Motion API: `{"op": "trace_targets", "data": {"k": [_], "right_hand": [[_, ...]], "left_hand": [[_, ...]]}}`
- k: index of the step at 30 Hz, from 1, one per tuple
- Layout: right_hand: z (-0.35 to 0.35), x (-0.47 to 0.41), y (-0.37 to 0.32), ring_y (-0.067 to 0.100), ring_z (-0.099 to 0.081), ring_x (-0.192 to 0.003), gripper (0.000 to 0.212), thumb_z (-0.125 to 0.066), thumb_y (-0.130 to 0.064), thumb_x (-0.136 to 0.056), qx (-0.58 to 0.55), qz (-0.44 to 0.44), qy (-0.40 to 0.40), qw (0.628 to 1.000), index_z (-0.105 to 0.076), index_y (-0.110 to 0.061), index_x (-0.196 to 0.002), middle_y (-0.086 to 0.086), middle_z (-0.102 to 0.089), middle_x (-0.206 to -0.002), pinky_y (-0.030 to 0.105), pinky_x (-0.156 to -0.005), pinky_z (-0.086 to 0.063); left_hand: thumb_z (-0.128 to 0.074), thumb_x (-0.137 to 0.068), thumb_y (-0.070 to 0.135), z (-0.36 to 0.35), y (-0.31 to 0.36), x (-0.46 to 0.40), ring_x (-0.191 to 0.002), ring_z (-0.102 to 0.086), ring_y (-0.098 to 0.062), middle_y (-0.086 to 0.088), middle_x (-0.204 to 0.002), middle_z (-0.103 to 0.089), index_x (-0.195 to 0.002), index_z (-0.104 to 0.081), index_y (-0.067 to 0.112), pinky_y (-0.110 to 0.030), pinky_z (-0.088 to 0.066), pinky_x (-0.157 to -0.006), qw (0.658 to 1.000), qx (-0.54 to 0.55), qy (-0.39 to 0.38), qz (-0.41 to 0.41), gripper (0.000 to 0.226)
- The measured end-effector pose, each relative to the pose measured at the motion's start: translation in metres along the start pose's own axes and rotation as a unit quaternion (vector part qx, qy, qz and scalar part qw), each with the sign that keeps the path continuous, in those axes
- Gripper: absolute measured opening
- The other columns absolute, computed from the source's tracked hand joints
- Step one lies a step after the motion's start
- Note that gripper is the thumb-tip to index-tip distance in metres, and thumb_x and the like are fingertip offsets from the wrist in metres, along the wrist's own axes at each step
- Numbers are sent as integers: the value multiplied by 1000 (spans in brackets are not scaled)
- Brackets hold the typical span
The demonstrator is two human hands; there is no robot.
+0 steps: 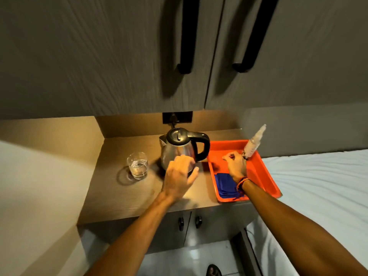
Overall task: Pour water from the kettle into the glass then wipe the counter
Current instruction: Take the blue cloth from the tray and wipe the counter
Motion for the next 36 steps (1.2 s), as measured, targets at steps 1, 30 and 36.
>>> {"op": "trace_targets", "data": {"k": [1,30,36], "right_hand": [[9,1,8,37,-60,-109,21,-66,-19,-87,63,-19,-6,998,-70,-3,-100,18,-69,-112,47,-97,-47],[30,40,-45,16,-51,-63,27,-60,7,-72,-159,47,-93,982,-50,-18,-71,3,-54,-70,22,-50,-43],[-48,75,-55,15,-46,-58,30,-60,13,-72,-154,12,-149,977,-48,-13,-67,2,-49,-64,26,-54,-37]], "left_hand": [[-57,-89,38,-17,18,0,-91,-58,-21,2,-95,-62,-100,-61,21,-39,-47,-76,998,-6,-48,-27,21],[-66,-87,49,-52,44,4,-110,-58,-11,0,-124,-54,-126,-48,21,-22,-49,-92,875,387,-14,289,51],[-63,-94,30,-21,-8,39,-95,-65,-26,-5,-101,-65,-113,-53,10,-26,-53,-75,817,401,57,410,29]]}}
Point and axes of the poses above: each hand's wrist, its own x-axis away from the middle knuckle, its own z-axis out of the back of the hand, y = z × x, the point moved 2 cm from there along -x, towards the middle knuckle
